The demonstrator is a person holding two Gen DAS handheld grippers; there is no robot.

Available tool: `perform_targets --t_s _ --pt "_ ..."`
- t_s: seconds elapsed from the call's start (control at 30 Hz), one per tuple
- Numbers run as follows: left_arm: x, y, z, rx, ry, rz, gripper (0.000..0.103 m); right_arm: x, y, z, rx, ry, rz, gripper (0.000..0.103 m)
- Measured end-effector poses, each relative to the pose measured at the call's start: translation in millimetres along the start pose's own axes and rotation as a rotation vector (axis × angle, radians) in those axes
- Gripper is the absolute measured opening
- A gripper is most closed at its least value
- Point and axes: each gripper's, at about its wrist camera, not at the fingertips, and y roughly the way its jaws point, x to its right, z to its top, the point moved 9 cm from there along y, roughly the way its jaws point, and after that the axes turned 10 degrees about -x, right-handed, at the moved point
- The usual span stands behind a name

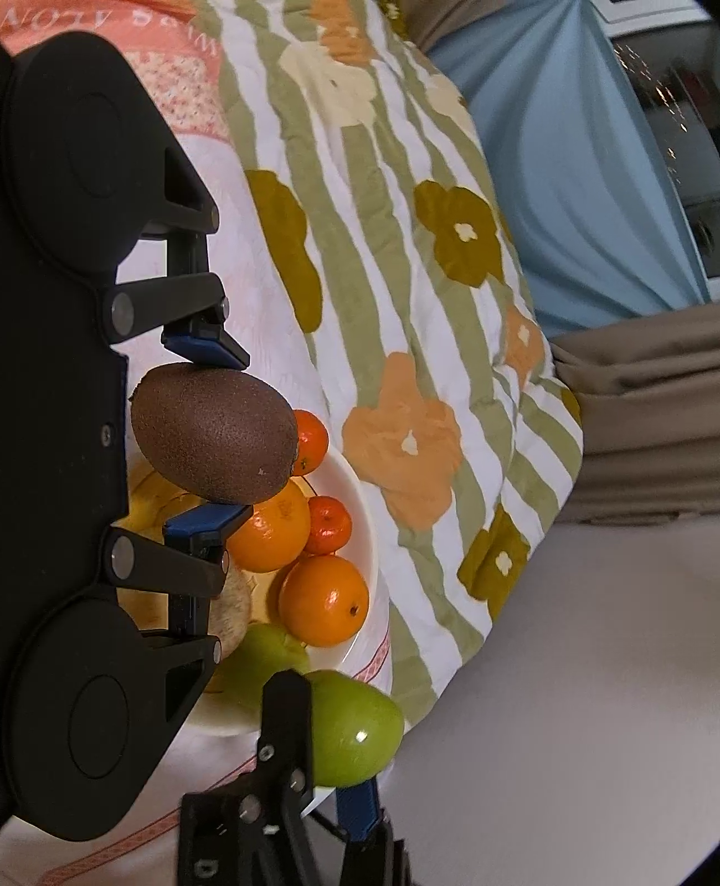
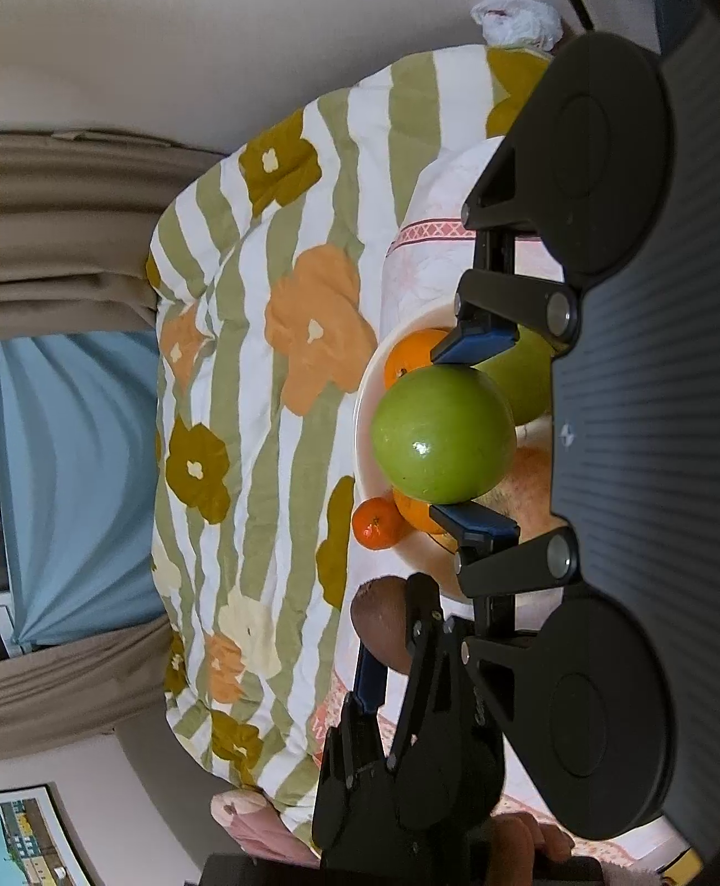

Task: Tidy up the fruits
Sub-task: 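Carry the kiwi and green apple over the bowl, then lower the kiwi and green apple into the bowl and open both grippers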

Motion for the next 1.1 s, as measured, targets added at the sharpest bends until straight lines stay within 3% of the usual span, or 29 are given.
perform_targets --t_s 0.37,0.4,0.5,1.1 --pt "4 27 5 -0.051 -0.073 0.001 0.057 10 12 5 -0.011 -0.035 0.032 0.068" --pt "5 28 5 -0.049 -0.076 0.002 0.06 10 12 5 -0.012 -0.037 0.033 0.068" --pt "6 17 7 -0.007 -0.069 0.012 0.086 10 13 6 -0.012 -0.038 0.034 0.068" --pt "-20 -42 -31 0.001 -0.197 0.078 0.088 3 40 19 -0.033 -0.053 0.041 0.068"
